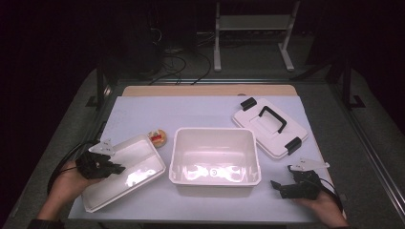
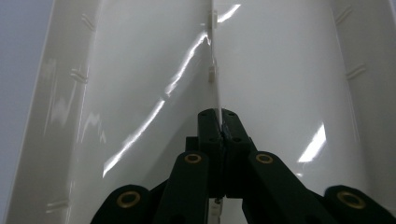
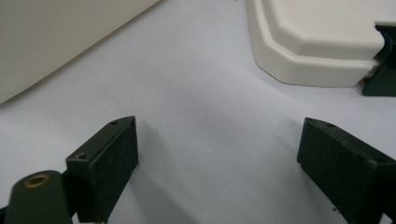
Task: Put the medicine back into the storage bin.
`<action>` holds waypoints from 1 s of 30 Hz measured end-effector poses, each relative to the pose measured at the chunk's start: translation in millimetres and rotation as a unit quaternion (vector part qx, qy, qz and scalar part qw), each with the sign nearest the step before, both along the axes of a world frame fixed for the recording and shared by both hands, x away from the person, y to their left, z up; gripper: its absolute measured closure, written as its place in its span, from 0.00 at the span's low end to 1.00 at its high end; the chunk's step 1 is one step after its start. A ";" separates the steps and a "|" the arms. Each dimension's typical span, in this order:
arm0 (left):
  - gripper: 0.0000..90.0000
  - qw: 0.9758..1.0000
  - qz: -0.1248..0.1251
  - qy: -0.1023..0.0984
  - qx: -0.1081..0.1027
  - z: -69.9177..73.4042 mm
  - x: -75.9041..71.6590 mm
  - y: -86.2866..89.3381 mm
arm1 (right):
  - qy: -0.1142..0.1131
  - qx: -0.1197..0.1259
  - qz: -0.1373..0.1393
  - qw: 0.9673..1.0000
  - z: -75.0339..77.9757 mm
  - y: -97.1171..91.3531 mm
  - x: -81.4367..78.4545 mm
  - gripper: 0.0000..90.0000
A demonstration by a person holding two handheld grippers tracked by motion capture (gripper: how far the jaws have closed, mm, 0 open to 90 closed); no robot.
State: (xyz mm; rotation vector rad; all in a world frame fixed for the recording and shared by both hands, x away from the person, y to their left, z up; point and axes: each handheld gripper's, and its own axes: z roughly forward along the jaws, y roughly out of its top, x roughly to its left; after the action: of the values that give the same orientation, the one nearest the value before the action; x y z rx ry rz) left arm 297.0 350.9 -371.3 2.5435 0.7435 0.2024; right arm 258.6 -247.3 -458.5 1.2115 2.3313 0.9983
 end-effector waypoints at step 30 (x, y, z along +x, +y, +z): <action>0.94 1.000 0.017 0.024 0.001 -42.1 -2.2 5.4 | 0.000 0.000 0.000 1.000 0.0 0.0 0.0 0.13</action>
State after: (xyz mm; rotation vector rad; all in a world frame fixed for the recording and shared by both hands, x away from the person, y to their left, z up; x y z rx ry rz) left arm 294.8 356.3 -413.4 2.5475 0.8067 0.1544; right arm 258.6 -247.3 -458.5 1.2131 2.3312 0.9985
